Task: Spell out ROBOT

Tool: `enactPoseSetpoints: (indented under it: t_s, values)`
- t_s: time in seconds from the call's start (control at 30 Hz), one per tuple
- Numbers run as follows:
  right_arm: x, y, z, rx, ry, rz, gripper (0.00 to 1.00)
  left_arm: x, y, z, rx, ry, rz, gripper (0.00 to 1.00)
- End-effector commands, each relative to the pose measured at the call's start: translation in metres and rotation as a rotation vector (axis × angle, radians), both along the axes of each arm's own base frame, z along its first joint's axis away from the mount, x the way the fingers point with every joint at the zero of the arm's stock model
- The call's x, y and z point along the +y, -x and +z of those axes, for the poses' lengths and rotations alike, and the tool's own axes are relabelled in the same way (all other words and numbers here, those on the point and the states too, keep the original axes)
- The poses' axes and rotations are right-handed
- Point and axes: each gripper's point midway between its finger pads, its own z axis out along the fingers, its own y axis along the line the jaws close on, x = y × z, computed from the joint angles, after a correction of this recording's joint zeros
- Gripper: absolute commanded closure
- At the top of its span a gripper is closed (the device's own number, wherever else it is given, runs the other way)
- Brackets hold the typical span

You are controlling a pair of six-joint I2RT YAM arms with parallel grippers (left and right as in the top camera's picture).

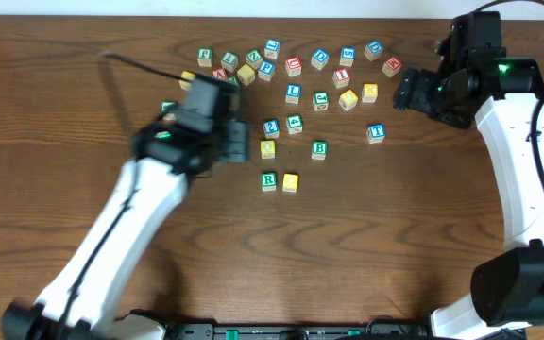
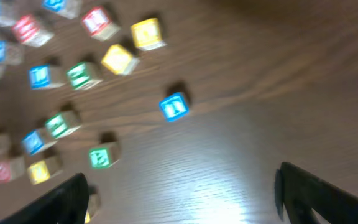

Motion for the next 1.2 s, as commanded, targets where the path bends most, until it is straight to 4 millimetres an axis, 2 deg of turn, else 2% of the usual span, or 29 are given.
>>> enactPoseSetpoints:
  t_s: [0.0, 0.1, 0.23, 0.27, 0.4, 0.47, 0.67, 0.73, 0.8, 0.97, 1.17]
  values:
    - [0.032, -0.002, 0.002, -0.006, -0.117, 0.097, 0.23, 0.043, -0.003, 0.041, -0.093, 0.021, 0.113, 0.39]
    - [0.051, -0.001, -0.003, 0.006, -0.122, 0.131, 0.25, 0.072, -0.003, 0.048, -0.105, 0.021, 0.193, 0.39]
    - [0.082, -0.001, -0.010, 0.014, -0.128, 0.190, 0.25, 0.101, -0.002, 0.041, -0.064, 0.027, 0.297, 0.39]
    - [0.100, -0.001, -0.011, 0.010, -0.137, 0.213, 0.25, 0.110, -0.001, 0.037, -0.046, 0.022, 0.322, 0.39]
    - [0.136, -0.003, -0.013, -0.003, -0.154, 0.264, 0.27, 0.123, -0.003, 0.037, -0.050, 0.021, 0.360, 0.39]
    - [0.161, -0.007, -0.016, 0.013, -0.151, 0.314, 0.27, 0.130, -0.004, 0.037, -0.052, 0.022, 0.380, 0.39]
    - [0.197, -0.027, -0.020, 0.030, -0.089, 0.374, 0.27, 0.130, -0.001, 0.035, -0.038, 0.019, 0.381, 0.39]
    - [0.200, -0.033, -0.024, 0.037, -0.046, 0.368, 0.27, 0.130, 0.000, 0.033, -0.027, 0.017, 0.381, 0.39]
    - [0.192, -0.034, -0.033, 0.067, 0.008, 0.318, 0.28, 0.130, 0.002, 0.031, -0.016, 0.015, 0.381, 0.39]
    - [0.163, -0.019, -0.060, 0.198, 0.133, 0.215, 0.27, 0.130, 0.003, 0.023, 0.016, 0.011, 0.385, 0.39]
    - [0.160, -0.007, -0.097, 0.321, 0.159, 0.222, 0.28, 0.130, 0.001, 0.015, 0.043, 0.007, 0.384, 0.39]
